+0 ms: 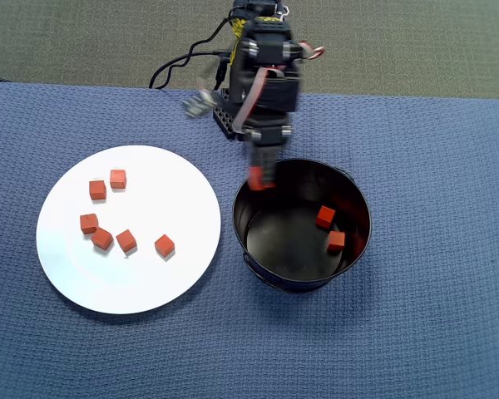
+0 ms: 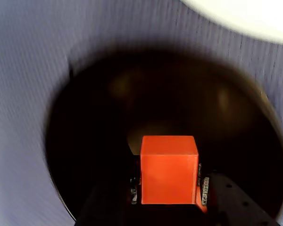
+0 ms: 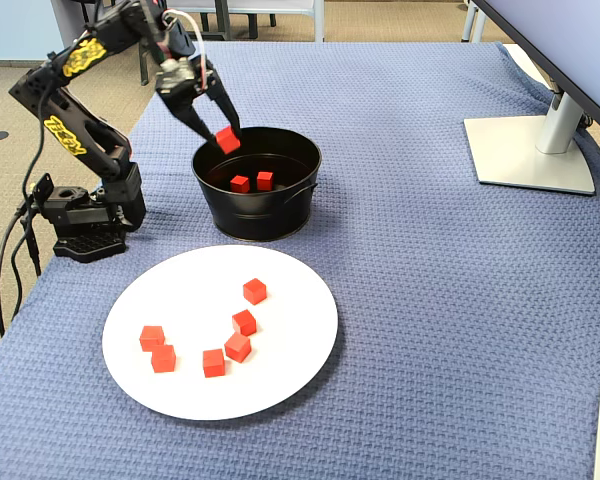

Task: Pick up the red cubes from the white plate and place them in the black recipient

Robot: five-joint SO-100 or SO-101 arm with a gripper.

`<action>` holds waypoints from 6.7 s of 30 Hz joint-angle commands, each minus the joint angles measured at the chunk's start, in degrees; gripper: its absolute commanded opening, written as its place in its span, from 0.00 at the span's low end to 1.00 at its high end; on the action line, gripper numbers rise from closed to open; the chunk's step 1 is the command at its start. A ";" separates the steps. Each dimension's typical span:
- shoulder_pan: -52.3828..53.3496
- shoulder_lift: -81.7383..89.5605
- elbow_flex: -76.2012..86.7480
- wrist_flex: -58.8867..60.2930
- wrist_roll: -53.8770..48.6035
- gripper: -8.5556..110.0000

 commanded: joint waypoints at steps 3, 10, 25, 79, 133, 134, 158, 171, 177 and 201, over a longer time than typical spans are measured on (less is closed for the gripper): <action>-7.29 -3.25 -6.42 4.39 -6.15 0.43; 28.39 -2.64 2.20 -12.22 -36.30 0.39; 45.62 -26.10 12.30 -37.88 -67.32 0.36; 41.40 -3.52 9.58 -25.75 -31.55 0.07; 56.95 -41.13 -0.35 -46.05 -63.46 0.32; 56.95 -42.01 -0.70 -46.58 -63.37 0.32; 46.41 -38.50 7.03 -49.13 -53.61 0.29; 48.60 -41.31 5.71 -50.98 -55.28 0.28; 50.36 -44.03 3.34 -51.42 -55.81 0.27; 50.71 -41.57 4.04 -53.00 -53.79 0.07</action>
